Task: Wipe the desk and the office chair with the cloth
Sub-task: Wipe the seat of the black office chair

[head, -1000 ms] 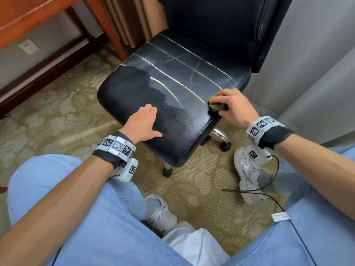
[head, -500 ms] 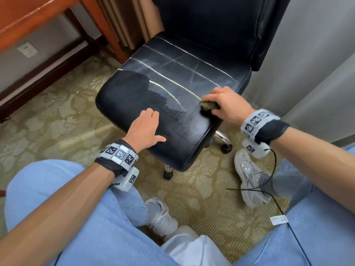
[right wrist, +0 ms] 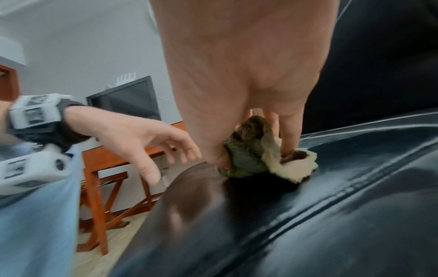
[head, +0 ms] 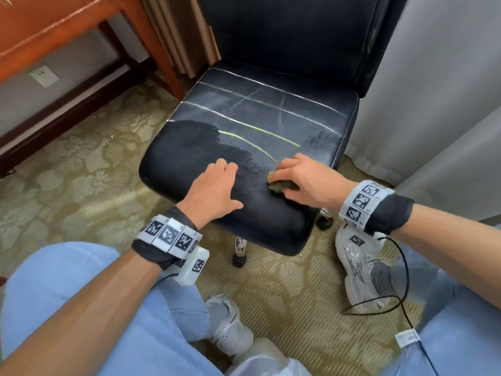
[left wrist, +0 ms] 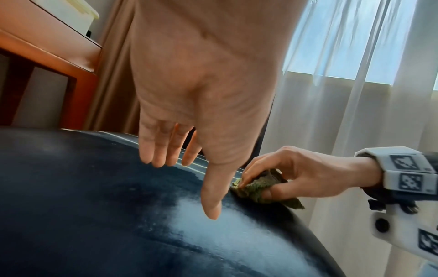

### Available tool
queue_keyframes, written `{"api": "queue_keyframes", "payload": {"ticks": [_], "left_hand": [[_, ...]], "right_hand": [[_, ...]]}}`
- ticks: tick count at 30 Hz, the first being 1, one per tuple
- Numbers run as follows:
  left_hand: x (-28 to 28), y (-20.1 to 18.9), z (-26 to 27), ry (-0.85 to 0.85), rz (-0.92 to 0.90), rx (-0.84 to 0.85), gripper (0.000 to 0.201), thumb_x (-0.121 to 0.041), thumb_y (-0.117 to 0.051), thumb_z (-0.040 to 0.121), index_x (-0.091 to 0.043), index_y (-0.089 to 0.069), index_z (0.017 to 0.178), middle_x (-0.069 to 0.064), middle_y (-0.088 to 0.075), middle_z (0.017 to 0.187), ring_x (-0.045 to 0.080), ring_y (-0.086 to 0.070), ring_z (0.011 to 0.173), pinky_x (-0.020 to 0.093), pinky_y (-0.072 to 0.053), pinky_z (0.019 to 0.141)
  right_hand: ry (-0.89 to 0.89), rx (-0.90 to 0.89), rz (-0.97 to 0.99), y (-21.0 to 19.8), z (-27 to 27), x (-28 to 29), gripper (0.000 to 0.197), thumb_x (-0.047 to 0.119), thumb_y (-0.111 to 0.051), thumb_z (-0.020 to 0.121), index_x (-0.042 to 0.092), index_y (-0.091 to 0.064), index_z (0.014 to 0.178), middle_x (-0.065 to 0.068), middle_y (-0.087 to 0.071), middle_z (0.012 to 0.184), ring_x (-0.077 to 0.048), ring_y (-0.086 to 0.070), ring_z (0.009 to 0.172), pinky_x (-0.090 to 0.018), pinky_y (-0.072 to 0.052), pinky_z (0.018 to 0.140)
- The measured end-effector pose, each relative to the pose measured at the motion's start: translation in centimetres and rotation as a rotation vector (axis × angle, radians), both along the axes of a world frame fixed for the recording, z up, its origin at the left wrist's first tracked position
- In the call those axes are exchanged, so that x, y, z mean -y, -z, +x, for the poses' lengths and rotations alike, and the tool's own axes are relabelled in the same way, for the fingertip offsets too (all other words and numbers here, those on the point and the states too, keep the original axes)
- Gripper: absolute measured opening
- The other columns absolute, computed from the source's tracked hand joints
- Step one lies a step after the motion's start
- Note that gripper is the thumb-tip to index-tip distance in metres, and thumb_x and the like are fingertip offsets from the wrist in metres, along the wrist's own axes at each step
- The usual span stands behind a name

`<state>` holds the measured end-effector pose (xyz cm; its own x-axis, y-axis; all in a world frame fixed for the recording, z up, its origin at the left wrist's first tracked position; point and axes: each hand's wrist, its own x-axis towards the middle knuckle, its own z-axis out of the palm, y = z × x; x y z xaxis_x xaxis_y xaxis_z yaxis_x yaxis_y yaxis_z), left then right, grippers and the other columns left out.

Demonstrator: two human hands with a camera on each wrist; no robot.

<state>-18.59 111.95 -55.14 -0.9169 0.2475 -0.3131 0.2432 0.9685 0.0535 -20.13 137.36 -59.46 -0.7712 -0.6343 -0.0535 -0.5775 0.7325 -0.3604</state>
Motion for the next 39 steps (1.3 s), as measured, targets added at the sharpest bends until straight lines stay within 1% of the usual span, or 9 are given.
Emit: {"api": "queue_keyframes", "payload": {"ticks": [8, 11, 13, 18, 24, 28, 31, 35, 39], "left_hand": [[-0.3, 0.1, -1.6, 0.076, -0.085, 0.014, 0.077, -0.045, -0.084, 0.081, -0.014, -0.044, 0.139, 0.007, -0.044, 0.133, 0.028, -0.049, 0.12, 0.045, -0.051, 0.095], [-0.6, 0.1, -2.6, 0.082, -0.089, 0.034, 0.074, -0.043, -0.087, 0.078, -0.014, -0.045, 0.132, 0.008, -0.044, 0.128, 0.029, -0.049, 0.115, 0.046, -0.052, 0.091], [-0.6, 0.0, -3.2, 0.076, -0.088, 0.045, 0.076, -0.044, -0.088, 0.076, -0.014, -0.045, 0.131, 0.008, -0.044, 0.127, 0.029, -0.049, 0.114, 0.045, -0.052, 0.089], [-0.5, 0.7, -3.6, 0.095, -0.098, 0.06, 0.086, -0.048, -0.088, 0.075, -0.014, -0.041, 0.138, 0.008, -0.044, 0.129, 0.029, -0.048, 0.117, 0.043, -0.052, 0.088], [0.3, 0.8, -3.6, 0.134, -0.066, 0.059, 0.093, -0.045, -0.087, 0.076, -0.017, -0.037, 0.148, 0.005, -0.042, 0.139, 0.027, -0.047, 0.122, 0.041, -0.051, 0.092], [0.7, 0.7, -4.2, 0.138, -0.047, 0.063, 0.097, -0.046, -0.087, 0.075, -0.017, -0.035, 0.151, 0.004, -0.04, 0.143, 0.027, -0.045, 0.124, 0.042, -0.05, 0.096], [1.2, 0.4, -4.7, 0.143, -0.01, 0.081, 0.094, -0.041, -0.088, 0.076, -0.019, -0.036, 0.15, 0.001, -0.039, 0.144, 0.024, -0.046, 0.125, 0.039, -0.049, 0.096], [2.1, 0.4, -5.4, 0.128, -0.039, 0.069, 0.087, -0.039, -0.088, 0.074, -0.015, -0.041, 0.143, 0.003, -0.041, 0.135, 0.025, -0.046, 0.12, 0.04, -0.049, 0.093], [3.2, 0.4, -5.8, 0.069, -0.081, 0.067, 0.092, -0.045, -0.09, 0.071, -0.013, -0.039, 0.141, 0.005, -0.04, 0.132, 0.026, -0.046, 0.119, 0.046, -0.05, 0.094]], "right_hand": [[0.406, -0.047, 0.021, -0.8, -6.4, -3.7, 0.037, 0.01, -0.063, 0.082, 0.021, -0.069, 0.117, -0.008, -0.064, 0.113, -0.039, -0.06, 0.103, -0.046, -0.049, 0.097], [0.27, -0.05, 0.022, -0.8, -4.0, -1.3, 0.043, 0.012, -0.06, 0.077, 0.023, -0.062, 0.118, -0.004, -0.063, 0.112, -0.034, -0.055, 0.098, -0.047, -0.051, 0.089], [0.14, -0.019, 0.001, -0.9, -1.2, 0.3, 0.047, 0.009, -0.063, 0.076, 0.021, -0.059, 0.121, -0.001, -0.063, 0.112, -0.028, -0.052, 0.099, -0.038, -0.046, 0.088], [-0.038, -0.006, -0.079, -0.3, 2.5, 0.3, 0.055, 0.003, -0.068, 0.077, 0.025, -0.059, 0.127, 0.007, -0.057, 0.128, -0.02, -0.048, 0.113, -0.03, -0.042, 0.101], [0.256, -0.033, -0.057, -0.1, -6.6, -2.3, 0.051, 0.007, -0.065, 0.077, 0.026, -0.061, 0.123, -0.004, -0.057, 0.125, -0.037, -0.057, 0.109, -0.052, -0.051, 0.095], [0.419, -0.066, -0.027, -1.2, -9.9, -3.0, 0.04, 0.008, -0.07, 0.084, 0.017, -0.066, 0.123, -0.013, -0.062, 0.116, -0.041, -0.061, 0.106, -0.042, -0.05, 0.089], [0.245, 0.004, -0.018, -2.1, -9.5, -0.4, 0.032, 0.013, -0.071, 0.086, 0.022, -0.069, 0.117, -0.004, -0.065, 0.108, -0.031, -0.064, 0.104, -0.038, -0.052, 0.088], [-0.098, 0.032, 0.072, -1.8, -7.2, 3.2, 0.046, 0.011, -0.067, 0.087, 0.029, -0.063, 0.129, 0.002, -0.06, 0.125, -0.027, -0.056, 0.106, -0.043, -0.051, 0.088], [-0.056, 0.035, 0.081, -2.8, -9.1, 2.6, 0.048, 0.011, -0.07, 0.085, 0.029, -0.066, 0.129, 0.003, -0.062, 0.124, -0.024, -0.058, 0.113, -0.043, -0.052, 0.091]]}}
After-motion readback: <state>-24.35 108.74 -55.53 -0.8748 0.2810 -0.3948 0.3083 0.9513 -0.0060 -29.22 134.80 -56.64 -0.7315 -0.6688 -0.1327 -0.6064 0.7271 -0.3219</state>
